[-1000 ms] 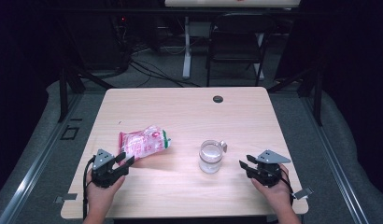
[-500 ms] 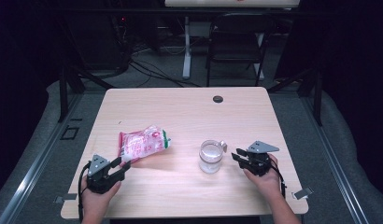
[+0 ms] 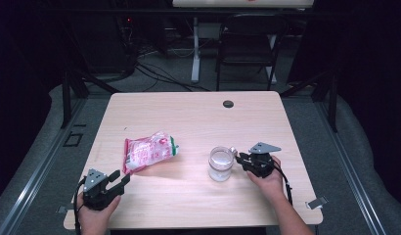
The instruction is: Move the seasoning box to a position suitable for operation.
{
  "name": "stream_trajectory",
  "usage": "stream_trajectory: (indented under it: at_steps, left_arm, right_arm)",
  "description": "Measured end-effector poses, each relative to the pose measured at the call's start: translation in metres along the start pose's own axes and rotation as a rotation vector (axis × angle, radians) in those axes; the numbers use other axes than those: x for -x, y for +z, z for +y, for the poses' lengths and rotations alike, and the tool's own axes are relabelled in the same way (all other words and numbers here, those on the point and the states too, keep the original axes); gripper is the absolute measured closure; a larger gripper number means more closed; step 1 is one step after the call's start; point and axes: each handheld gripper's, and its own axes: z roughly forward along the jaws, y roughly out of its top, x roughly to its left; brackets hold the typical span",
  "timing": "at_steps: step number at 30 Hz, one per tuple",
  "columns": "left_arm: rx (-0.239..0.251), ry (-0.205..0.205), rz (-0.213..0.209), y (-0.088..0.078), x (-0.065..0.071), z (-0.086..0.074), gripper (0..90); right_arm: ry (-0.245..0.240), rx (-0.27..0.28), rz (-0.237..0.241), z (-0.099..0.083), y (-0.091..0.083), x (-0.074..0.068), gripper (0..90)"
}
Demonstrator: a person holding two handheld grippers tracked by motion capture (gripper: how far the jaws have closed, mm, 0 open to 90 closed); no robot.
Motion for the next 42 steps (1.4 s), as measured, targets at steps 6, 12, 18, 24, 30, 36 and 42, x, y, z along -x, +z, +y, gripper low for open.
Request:
stream_trajectory:
  at_steps: [6,12,18,24,30,36,42]
  left_arm:
    - [0.002,-0.023,0.008,-0.006,-0.004,-0.003,56.7]
    - [0.000,-0.032,0.008,-0.010,-0.004,-0.006,57.9]
    - [-0.005,-0.032,0.005,-0.013,-0.003,-0.008,59.0]
    - [-0.004,-0.035,0.012,-0.015,-0.003,-0.010,59.3]
    - [-0.006,-0.034,0.018,-0.018,-0.002,-0.012,59.6]
    - [-0.008,-0.030,0.019,-0.017,-0.002,-0.012,59.6]
    - [-0.016,0.015,0.032,-0.016,0.004,-0.012,59.6]
  right_arm:
    - [-0.032,-0.020,-0.022,0.003,0.010,-0.006,70.9]
    - [-0.005,-0.017,-0.007,0.003,0.016,-0.002,72.5]
    - [0.013,-0.025,0.007,0.007,0.022,-0.002,76.6]
    - [-0.009,-0.038,-0.008,0.009,0.025,-0.005,81.0]
    - [0.004,-0.040,-0.018,0.012,0.027,-0.005,83.4]
    - [0.010,-0.046,-0.030,0.012,0.026,-0.007,83.9]
    - [0.015,-0.056,-0.046,0.012,0.025,-0.009,84.0]
